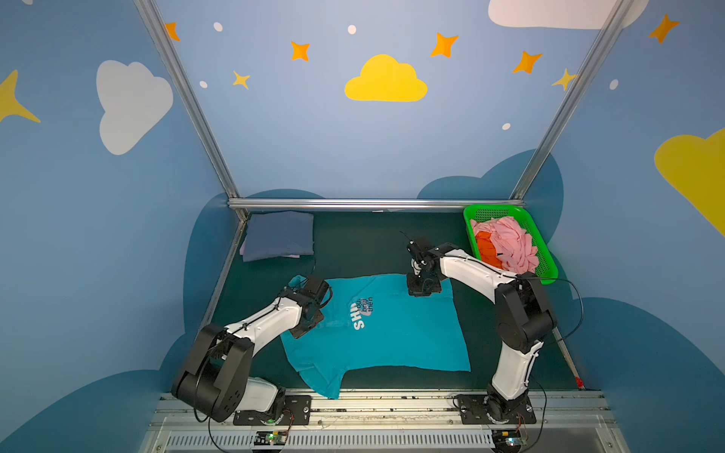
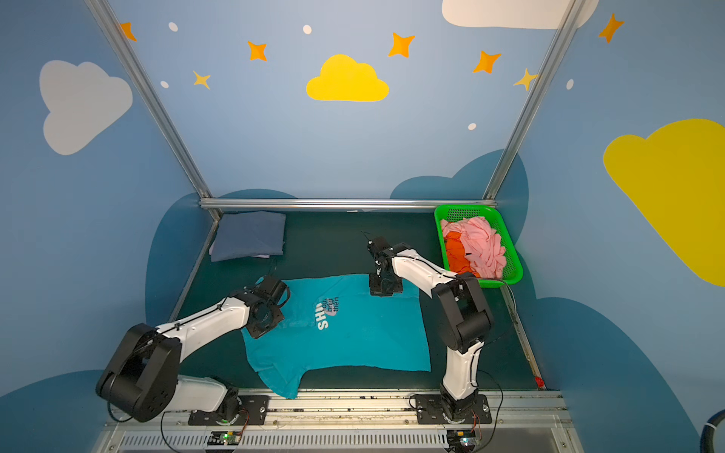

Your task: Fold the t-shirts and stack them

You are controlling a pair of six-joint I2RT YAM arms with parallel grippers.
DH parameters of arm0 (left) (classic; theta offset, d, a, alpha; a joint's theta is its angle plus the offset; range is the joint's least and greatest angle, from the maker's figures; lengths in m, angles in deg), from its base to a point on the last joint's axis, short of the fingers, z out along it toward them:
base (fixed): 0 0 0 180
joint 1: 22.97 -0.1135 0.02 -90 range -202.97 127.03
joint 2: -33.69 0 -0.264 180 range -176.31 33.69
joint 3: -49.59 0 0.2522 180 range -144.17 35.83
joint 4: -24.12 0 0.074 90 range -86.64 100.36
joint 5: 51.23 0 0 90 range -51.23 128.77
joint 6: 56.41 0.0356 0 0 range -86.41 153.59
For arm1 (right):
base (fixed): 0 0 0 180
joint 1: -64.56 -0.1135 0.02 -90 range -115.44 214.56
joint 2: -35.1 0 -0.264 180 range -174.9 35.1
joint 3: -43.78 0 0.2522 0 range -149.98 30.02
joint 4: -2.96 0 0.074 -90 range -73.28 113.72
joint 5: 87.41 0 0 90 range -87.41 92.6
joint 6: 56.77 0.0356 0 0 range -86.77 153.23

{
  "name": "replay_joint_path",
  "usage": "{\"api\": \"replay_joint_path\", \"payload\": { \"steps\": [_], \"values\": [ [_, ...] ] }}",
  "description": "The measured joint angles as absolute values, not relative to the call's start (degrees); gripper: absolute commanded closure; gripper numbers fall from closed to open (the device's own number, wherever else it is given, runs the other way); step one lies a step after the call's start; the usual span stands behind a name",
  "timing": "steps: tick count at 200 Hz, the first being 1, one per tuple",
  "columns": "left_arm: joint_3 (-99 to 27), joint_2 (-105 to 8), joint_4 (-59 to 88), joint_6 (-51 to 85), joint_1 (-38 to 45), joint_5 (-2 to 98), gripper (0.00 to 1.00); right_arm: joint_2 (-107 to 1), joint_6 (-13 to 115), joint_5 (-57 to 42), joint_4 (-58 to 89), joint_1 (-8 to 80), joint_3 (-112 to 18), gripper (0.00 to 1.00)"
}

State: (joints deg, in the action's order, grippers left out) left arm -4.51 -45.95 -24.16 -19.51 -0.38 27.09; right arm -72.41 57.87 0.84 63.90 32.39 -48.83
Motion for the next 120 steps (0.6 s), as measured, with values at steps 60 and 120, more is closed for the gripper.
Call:
{"api": "replay_joint_path", "payload": {
  "steps": [60,120],
  "values": [
    [-4.1,-38.6,-27.6,-19.7,-0.4,27.3,0.96,-72.9,57.9,0.5,63.9,32.1,-48.8,1.0],
    [-0.7,-37.7,-27.5,-19.2,-0.4,27.7,0.41,-73.1,57.8,0.3,63.9,32.1,-48.8,1.0]
  ]
}}
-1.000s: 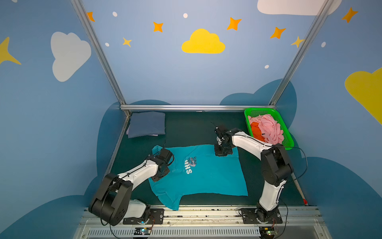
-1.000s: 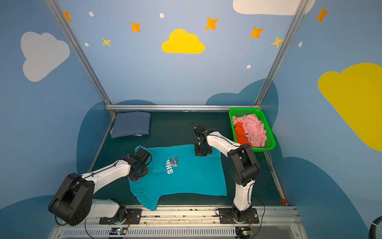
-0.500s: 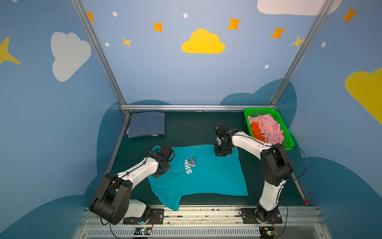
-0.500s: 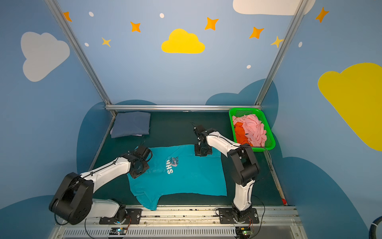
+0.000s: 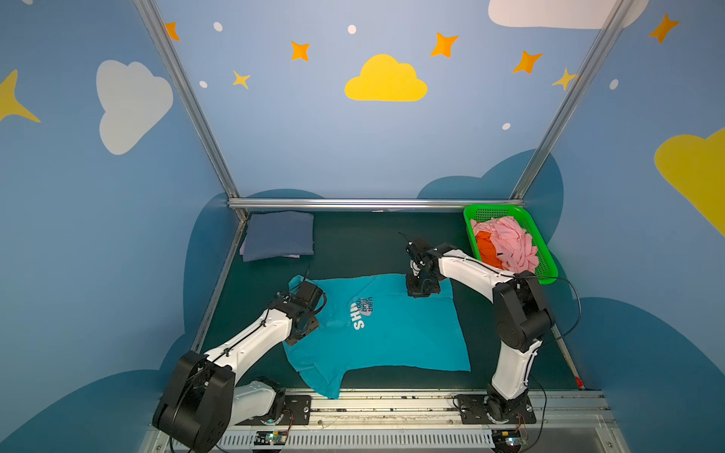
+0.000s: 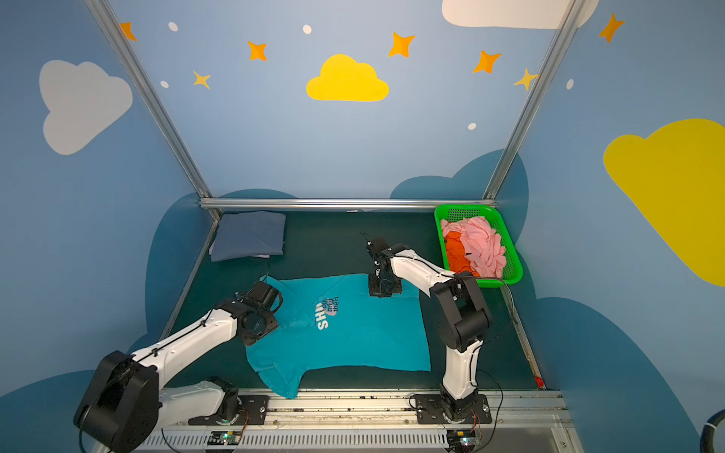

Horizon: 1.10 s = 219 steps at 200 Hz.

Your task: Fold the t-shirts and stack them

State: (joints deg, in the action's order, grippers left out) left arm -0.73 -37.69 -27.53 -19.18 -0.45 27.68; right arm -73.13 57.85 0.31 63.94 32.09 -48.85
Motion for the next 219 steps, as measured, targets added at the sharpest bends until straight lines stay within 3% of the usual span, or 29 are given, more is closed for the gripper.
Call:
{"api": "replay_joint_path", "payload": {
  "steps": [31,62,109,168,219],
  "values": [
    [-2.1,-43.1,-26.1,-17.8,-0.8,27.6,0.44,-73.2,57.8,0.2,64.2,32.0,-49.2,1.0],
    [-4.1,-48.6,-23.5,-17.2,-1.1,27.9,0.73,-73.2,57.8,0.2,64.2,32.0,-49.7,1.0],
    [-4.9,-49.0,-23.7,-16.6,-1.1,27.8,0.91,-73.2,57.8,0.3,64.4,32.0,-49.7,1.0],
    [-5.9,-42.3,-28.6,-16.5,-1.1,27.4,0.93,-73.3,57.8,0.1,64.6,31.8,-50.3,1.0],
    [-3.0,-33.8,-30.4,-17.2,-1.2,29.2,0.89,-73.3,57.8,0.0,64.5,31.8,-50.4,1.0]
  ]
}}
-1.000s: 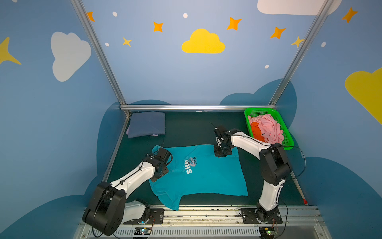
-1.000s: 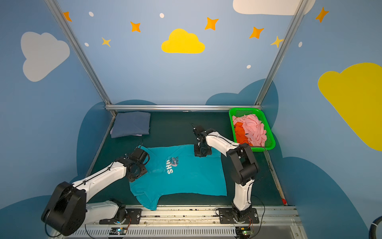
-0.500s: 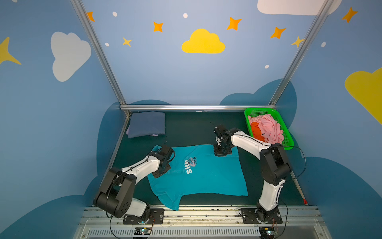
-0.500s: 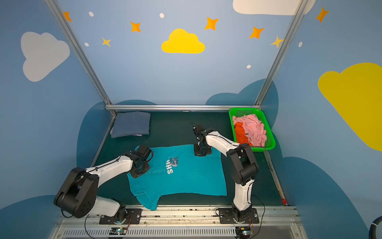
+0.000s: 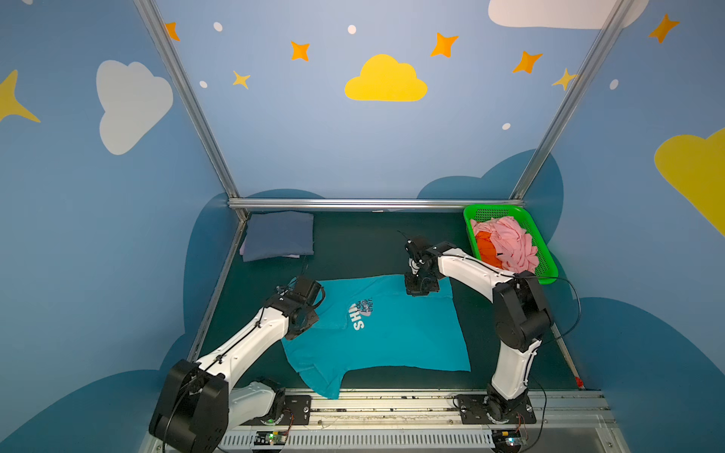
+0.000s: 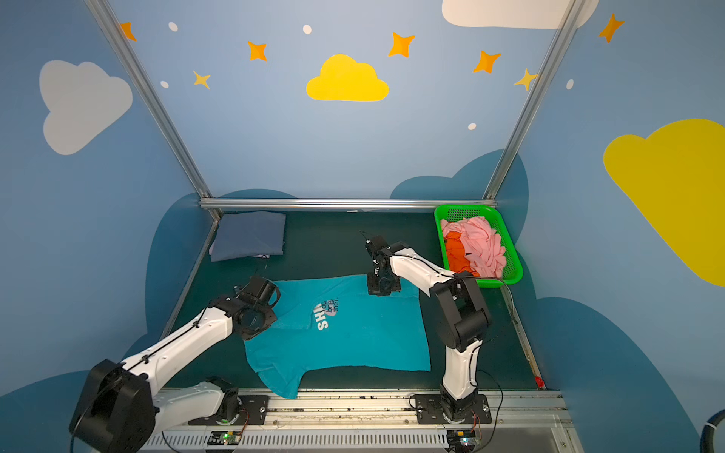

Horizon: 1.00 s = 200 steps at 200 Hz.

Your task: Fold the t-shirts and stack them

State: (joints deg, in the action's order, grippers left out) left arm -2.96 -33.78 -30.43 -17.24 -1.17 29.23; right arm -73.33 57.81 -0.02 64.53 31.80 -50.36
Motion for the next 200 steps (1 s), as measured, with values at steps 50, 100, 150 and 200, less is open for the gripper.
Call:
{"api": "replay_joint_path", "payload": {
  "steps": [50,100,150,200],
  "values": [
    [2.4,-33.9,-29.1,-19.3,-1.1,32.5,0.48,-73.3,57.8,0.0,64.5,31.8,-50.4,1.0],
    [-2.4,-33.4,-32.6,-19.3,-2.0,29.9,0.39,-73.5,57.2,0.3,65.2,31.7,-51.3,1.0],
    [-15.7,-39.5,-29.6,-14.9,-7.9,26.9,0.52,-75.9,56.8,0.0,66.0,32.2,-59.6,1.0],
    [-26.4,-58.9,-26.0,-11.8,-9.0,31.1,0.56,-81.3,56.7,-0.9,66.3,32.9,-66.0,1.0]
  ]
}}
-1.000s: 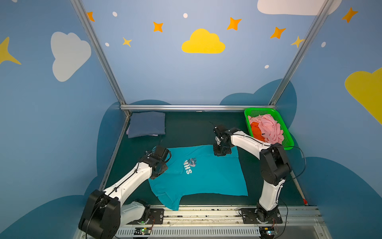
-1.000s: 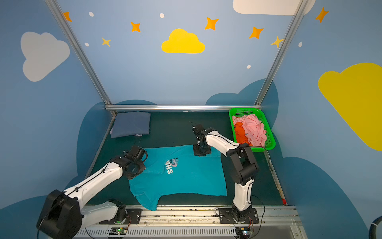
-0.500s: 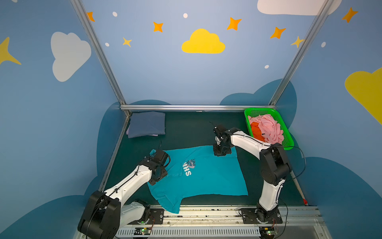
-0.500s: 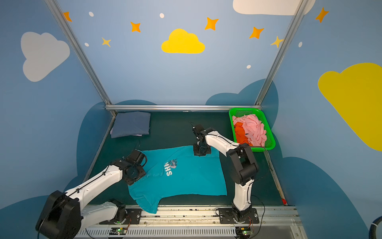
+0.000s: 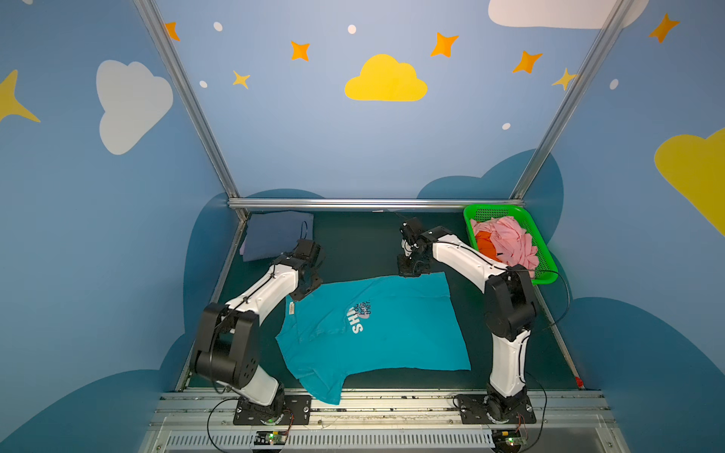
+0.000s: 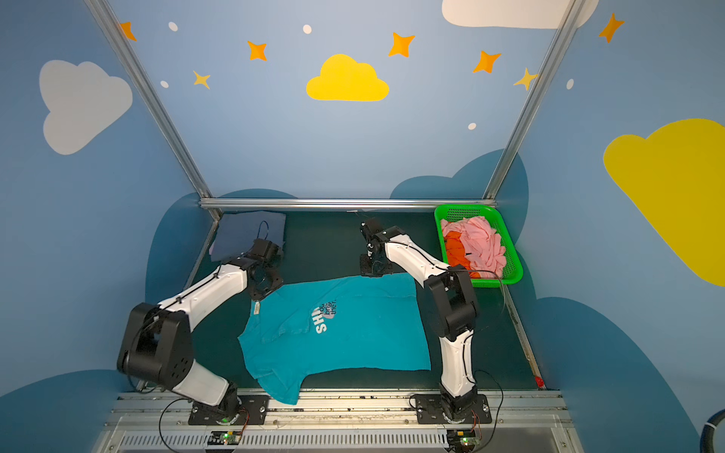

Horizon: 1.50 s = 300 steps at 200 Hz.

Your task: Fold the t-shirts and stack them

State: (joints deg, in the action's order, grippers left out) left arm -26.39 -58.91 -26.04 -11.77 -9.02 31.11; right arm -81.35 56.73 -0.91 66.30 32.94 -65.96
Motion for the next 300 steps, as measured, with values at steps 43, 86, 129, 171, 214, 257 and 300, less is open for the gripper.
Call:
{"api": "replay_joint_path", "payload": {
  "steps": [43,86,129,171,214,257,300],
  "values": [
    [-28.7,-68.7,-23.6,-10.5,-10.2,32.1,0.63,-85.8,57.0,-2.9,66.3,34.4,-66.1,1.0],
    [-25.3,-68.3,-21.1,-9.8,-13.5,32.5,0.73,-87.3,58.6,-5.4,64.6,39.2,-63.5,1.0],
    [-17.6,-62.6,-16.8,-8.6,-19.5,33.2,0.64,-87.3,60.3,-5.8,63.4,43.5,-61.1,1.0],
    [-12.9,-57.9,-17.0,-8.4,-23.1,32.0,0.55,-86.9,60.9,-5.9,62.3,44.2,-60.1,1.0],
    [-13.1,-55.5,-23.6,-8.2,-23.9,28.9,0.55,-85.9,61.3,-6.7,61.0,44.7,-58.6,1.0],
    [-14.8,-49.8,-27.6,-9.0,-18.2,27.3,0.53,-82.2,61.3,-4.8,61.4,45.4,-55.2,1.0],
    [-16.6,-47.4,-28.0,-11.8,-7.8,26.4,0.53,-74.1,61.3,-3.7,61.2,45.4,-52.2,1.0]
  ]
}}
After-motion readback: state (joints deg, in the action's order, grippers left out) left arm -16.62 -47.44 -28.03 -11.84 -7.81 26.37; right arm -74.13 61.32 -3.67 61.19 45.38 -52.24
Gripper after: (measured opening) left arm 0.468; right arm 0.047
